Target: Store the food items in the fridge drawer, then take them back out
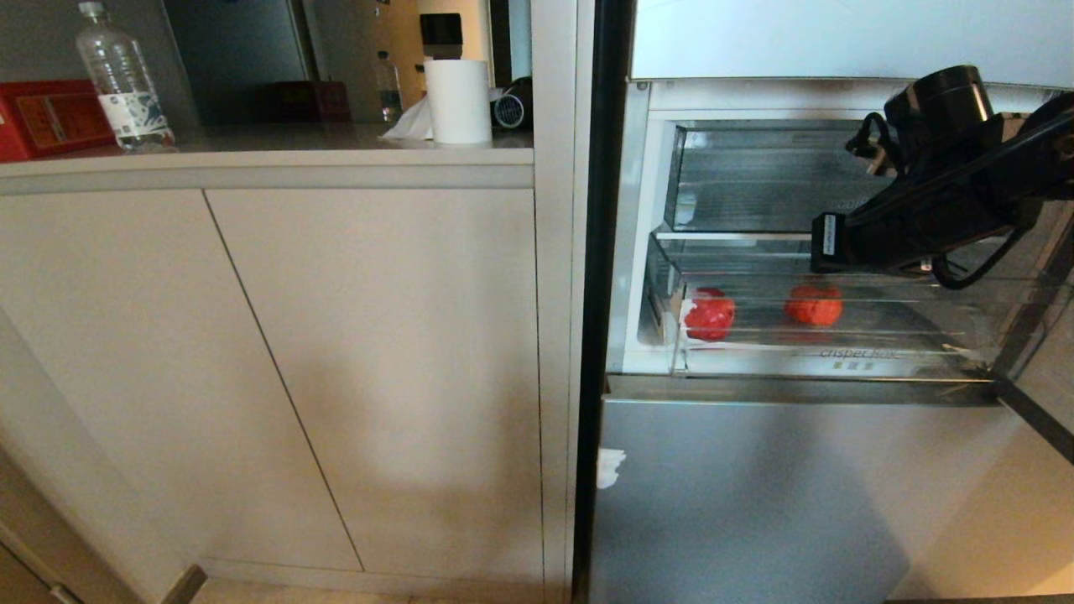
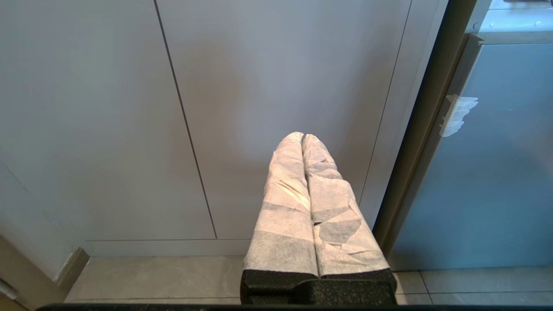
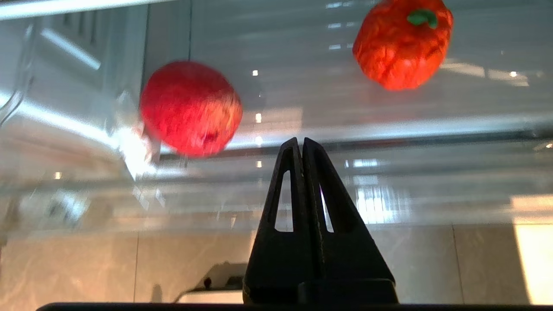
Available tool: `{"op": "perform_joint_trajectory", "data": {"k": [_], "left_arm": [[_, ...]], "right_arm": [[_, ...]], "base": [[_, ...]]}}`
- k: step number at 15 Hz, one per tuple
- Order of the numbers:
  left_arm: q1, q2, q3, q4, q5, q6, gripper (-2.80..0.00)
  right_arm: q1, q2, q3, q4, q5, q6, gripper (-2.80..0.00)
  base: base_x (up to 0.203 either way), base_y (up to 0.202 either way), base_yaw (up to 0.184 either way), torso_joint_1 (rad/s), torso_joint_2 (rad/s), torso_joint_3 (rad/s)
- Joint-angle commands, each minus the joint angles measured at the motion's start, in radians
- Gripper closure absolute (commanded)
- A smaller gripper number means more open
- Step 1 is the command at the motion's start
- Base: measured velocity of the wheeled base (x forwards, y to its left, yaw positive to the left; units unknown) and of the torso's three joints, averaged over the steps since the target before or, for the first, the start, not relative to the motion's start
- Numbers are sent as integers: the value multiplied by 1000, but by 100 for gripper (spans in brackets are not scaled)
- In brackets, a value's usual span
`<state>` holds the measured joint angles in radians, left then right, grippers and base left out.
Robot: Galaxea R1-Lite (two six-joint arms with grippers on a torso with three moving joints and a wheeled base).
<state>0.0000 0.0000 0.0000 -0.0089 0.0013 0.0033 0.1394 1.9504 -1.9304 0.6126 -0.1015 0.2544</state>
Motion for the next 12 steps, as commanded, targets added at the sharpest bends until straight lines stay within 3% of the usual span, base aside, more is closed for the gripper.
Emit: {"op": "perform_joint_trajectory", "data": {"k": [1,6,12], "left_arm": [[0,0,2,0,0,0,0],[0,0,2,0,0,0,0],[0,0,2,0,0,1,0]], "right_arm": [[-1,48,-2,-22,-2,2,0],[-6,25,-13,73,3,-9,0],[-35,-98,21,191,74,-9,0]], "base": [[0,0,0,0,0,0],[0,0,0,0,0,0],[0,0,0,0,0,0]]}}
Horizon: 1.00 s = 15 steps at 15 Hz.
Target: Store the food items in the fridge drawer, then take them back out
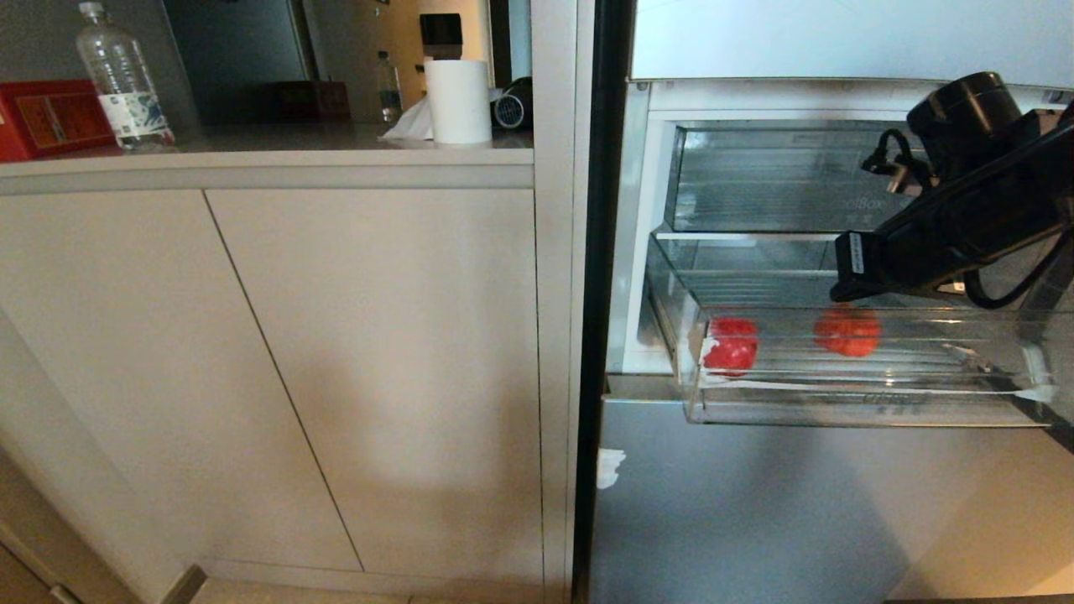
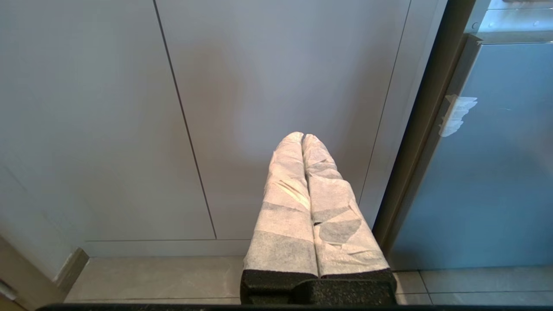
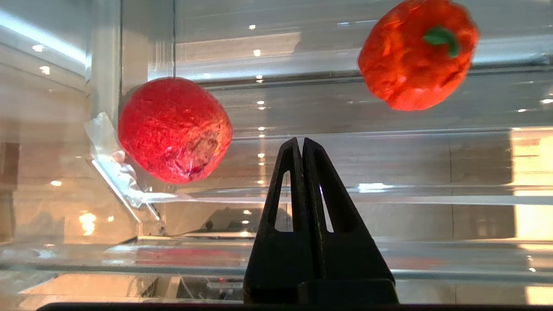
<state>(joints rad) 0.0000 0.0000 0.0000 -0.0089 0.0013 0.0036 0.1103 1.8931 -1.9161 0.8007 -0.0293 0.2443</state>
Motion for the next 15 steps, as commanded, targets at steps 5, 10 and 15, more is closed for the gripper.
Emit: {"op": "perform_joint_trajectory", "data": {"k": [5,10,15], "left_arm": [[0,1,2,0,0,0,0],[0,1,2,0,0,0,0],[0,2,2,0,0,0,0]], "right_arm": [[-8,-87,134,2,5,-5,0],[-8,-211,280,-6,33,-16,0],[-12,-287,356,-8,31,-17,0]], "base": [[0,0,0,0,0,0],[0,0,0,0,0,0],[0,0,0,0,0,0]]}}
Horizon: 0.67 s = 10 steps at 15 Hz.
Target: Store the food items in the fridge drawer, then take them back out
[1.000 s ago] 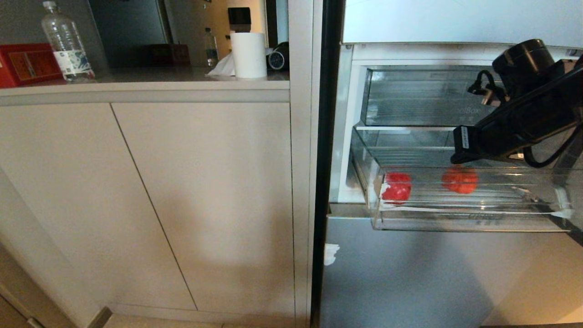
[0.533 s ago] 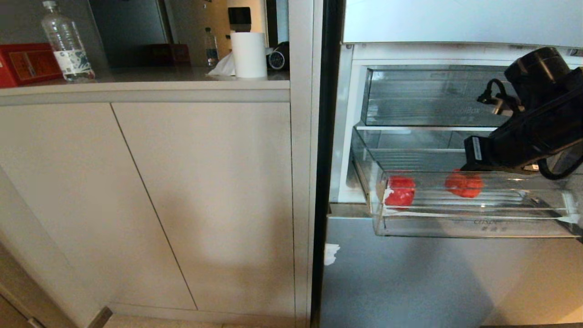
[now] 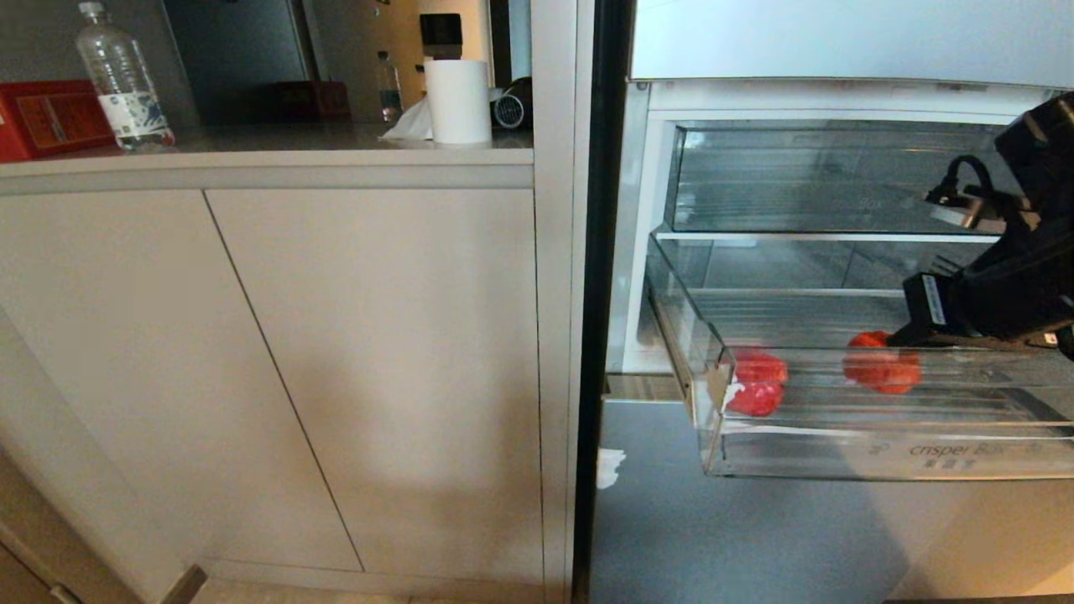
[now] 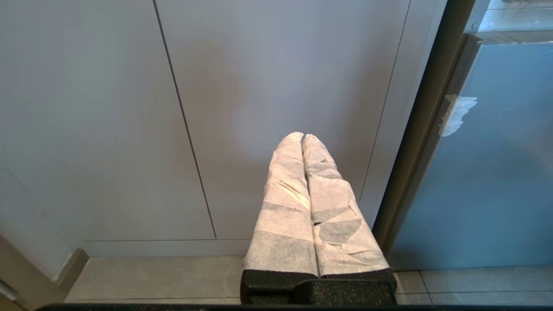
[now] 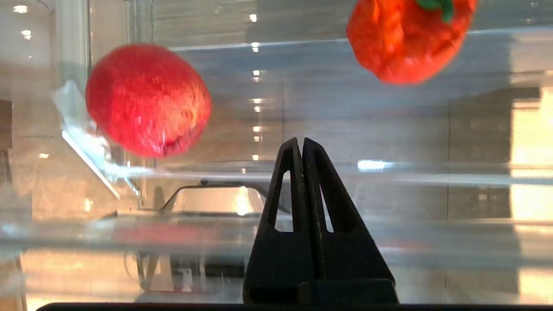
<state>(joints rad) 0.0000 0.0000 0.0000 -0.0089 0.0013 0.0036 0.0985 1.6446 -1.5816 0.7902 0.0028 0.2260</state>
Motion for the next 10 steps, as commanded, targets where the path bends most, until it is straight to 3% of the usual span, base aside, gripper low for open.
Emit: {"op": "perform_joint_trajectory", "data": {"k": [1,4,6,8,10], "left_arm": [[0,0,2,0,0,-1,0],[-2,2,2,0,0,1,0],[-1,1,2,0,0,-1,0],[0,2,2,0,0,-1,0],[-1,1,2,0,0,-1,0]], "right_arm": [[0,-45,32,3,-2,1,0],[-2,-45,45,-71,-2,5,0],[-2,-9,80,-262,-28,5,0],[-2,50,82,-294,-97,-1,0],[-15,105,62,-296,-116,-7,0]], "base": [[0,0,0,0,0,0],[0,0,0,0,0,0],[0,0,0,0,0,0],[0,0,0,0,0,0],[0,0,0,0,0,0]]}}
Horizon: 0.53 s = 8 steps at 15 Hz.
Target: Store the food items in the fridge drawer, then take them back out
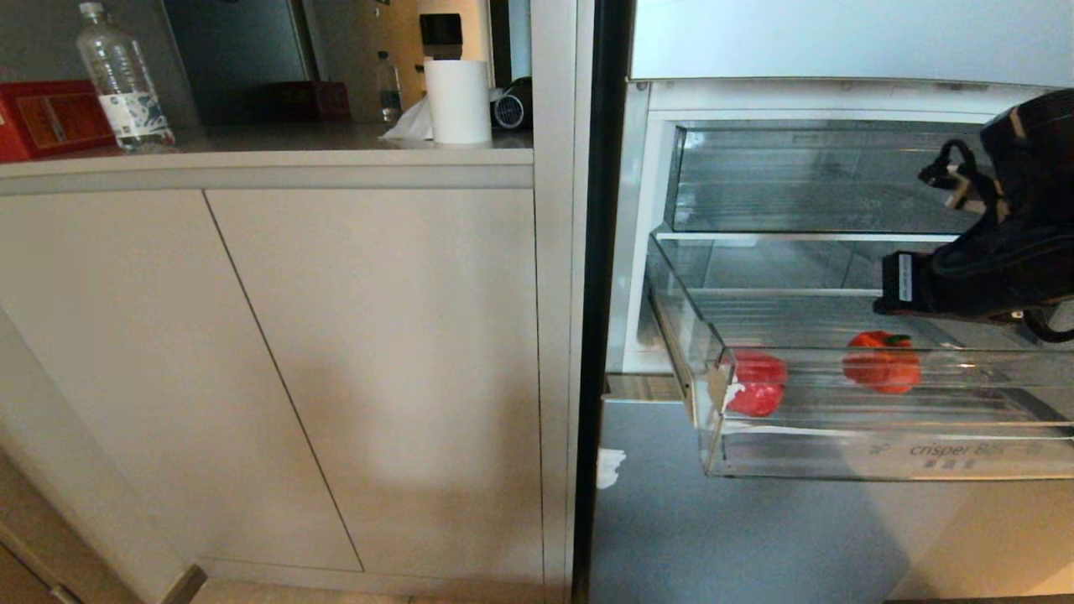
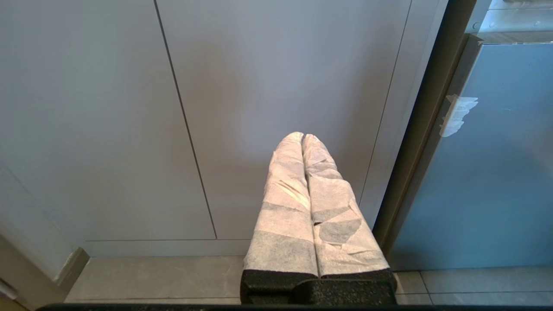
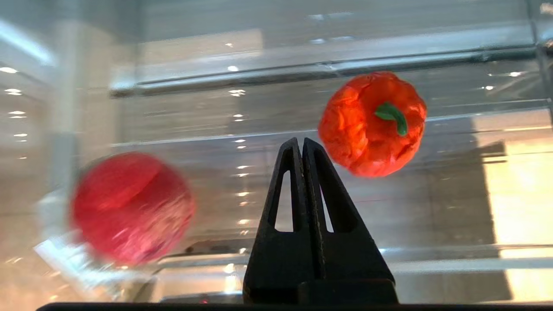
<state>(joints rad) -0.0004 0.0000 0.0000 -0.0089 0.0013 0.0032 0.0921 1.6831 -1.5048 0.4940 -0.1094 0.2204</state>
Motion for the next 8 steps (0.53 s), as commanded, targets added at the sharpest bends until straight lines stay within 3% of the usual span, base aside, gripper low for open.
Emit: {"op": "perform_joint_trajectory", "data": {"k": [1,8], "left_arm": [[0,0,2,0,0,0,0],[0,1,2,0,0,1,0]], "right_arm": [[-18,103,-39,0,-5,-5,0],[-63,208,-192,58,-46,-9,0]], "base": [[0,0,0,0,0,0],[0,0,0,0,0,0]]}}
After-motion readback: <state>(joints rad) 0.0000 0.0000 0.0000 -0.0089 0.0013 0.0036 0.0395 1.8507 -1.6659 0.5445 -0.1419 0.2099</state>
